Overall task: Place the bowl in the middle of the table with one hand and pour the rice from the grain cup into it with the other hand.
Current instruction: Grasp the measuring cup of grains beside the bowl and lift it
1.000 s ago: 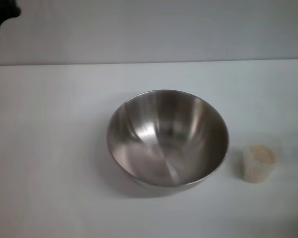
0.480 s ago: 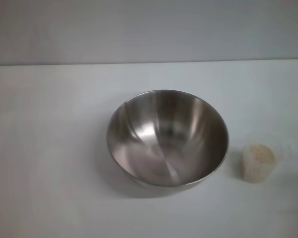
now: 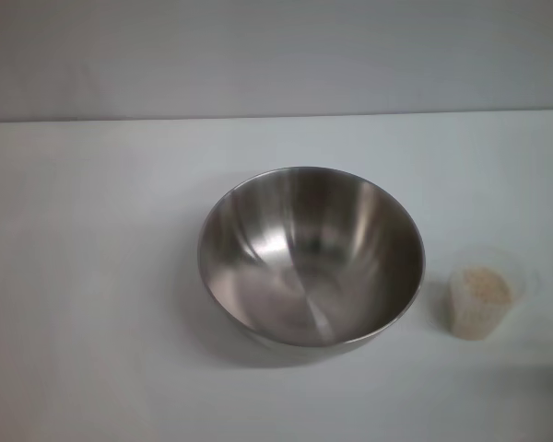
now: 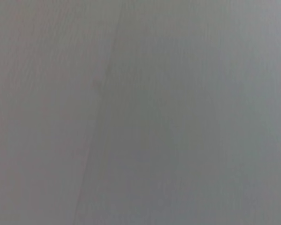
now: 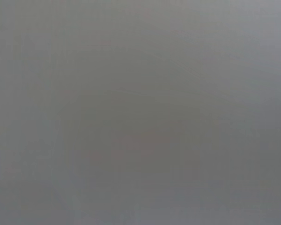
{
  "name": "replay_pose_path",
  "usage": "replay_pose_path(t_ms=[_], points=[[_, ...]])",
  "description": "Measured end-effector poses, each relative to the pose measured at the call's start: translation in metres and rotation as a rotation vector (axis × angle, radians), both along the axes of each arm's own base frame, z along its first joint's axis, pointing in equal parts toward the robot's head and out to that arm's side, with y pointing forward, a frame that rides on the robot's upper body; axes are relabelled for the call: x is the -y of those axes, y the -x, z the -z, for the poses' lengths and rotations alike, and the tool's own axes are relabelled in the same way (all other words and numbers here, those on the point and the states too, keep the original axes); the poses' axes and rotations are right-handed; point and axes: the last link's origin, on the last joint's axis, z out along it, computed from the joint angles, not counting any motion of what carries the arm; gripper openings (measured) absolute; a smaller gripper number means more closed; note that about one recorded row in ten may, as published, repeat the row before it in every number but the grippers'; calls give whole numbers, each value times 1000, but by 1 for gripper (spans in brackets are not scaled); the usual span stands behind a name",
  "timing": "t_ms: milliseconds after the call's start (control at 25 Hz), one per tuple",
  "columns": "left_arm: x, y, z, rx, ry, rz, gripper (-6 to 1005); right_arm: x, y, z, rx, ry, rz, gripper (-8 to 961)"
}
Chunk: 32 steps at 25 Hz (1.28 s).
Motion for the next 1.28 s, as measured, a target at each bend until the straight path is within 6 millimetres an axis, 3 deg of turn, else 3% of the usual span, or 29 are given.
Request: replay_pose_path(t_ms=[280,640,1280], points=[[2,5,-1,-6,-4,-17,177,7,3,19,7,108,4,669],[3,7,0,-5,-4,-19,177,10,-5,30,-1,179,61,668],[6,5,-3,1,-22,1,176,-8,-12,49,16,328,98,669]])
